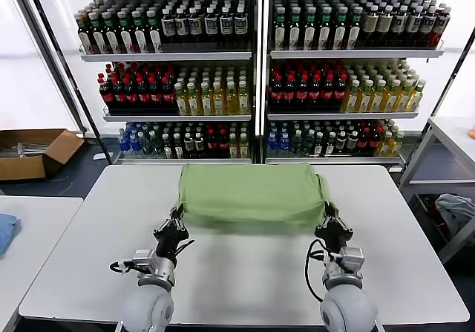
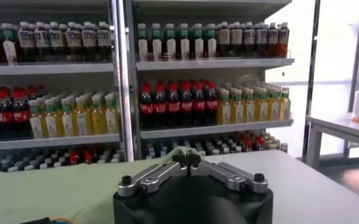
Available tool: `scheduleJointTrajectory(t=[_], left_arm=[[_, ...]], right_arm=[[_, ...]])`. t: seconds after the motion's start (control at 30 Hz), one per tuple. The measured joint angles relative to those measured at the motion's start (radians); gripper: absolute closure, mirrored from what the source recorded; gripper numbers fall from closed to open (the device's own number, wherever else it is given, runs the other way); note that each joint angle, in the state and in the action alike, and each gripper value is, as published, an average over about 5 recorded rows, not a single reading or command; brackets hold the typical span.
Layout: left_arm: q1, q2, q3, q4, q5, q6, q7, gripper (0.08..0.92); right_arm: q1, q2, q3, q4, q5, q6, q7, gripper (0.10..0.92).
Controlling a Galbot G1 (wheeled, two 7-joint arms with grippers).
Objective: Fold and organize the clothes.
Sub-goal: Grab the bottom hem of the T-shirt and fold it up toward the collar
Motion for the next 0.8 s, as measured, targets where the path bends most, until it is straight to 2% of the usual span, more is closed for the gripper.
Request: scheduleJointTrajectory(t=[0.5,0.6,0.8], left_arm=[[-0.155,0.003,0.028,0.210,-0.016,0.009,0.003,0.909],[-0.175,-0.001,0.037,0.242,-0.009,0.008,0.011,0.869],[-0.211,-0.014,0.043,0.293,0.006,0.003,0.011,0.697]], right_arm=[[0.164,0.001,-0.023,-0.212,-0.012,-0.020,-0.049,0.904],[0.185,0.008,-0.023,-0.249,-0.006,-0.024,-0.058,0.842],[0.228,0.031,-0.019,-0.301,0.040,-0.026,-0.042,0.670]])
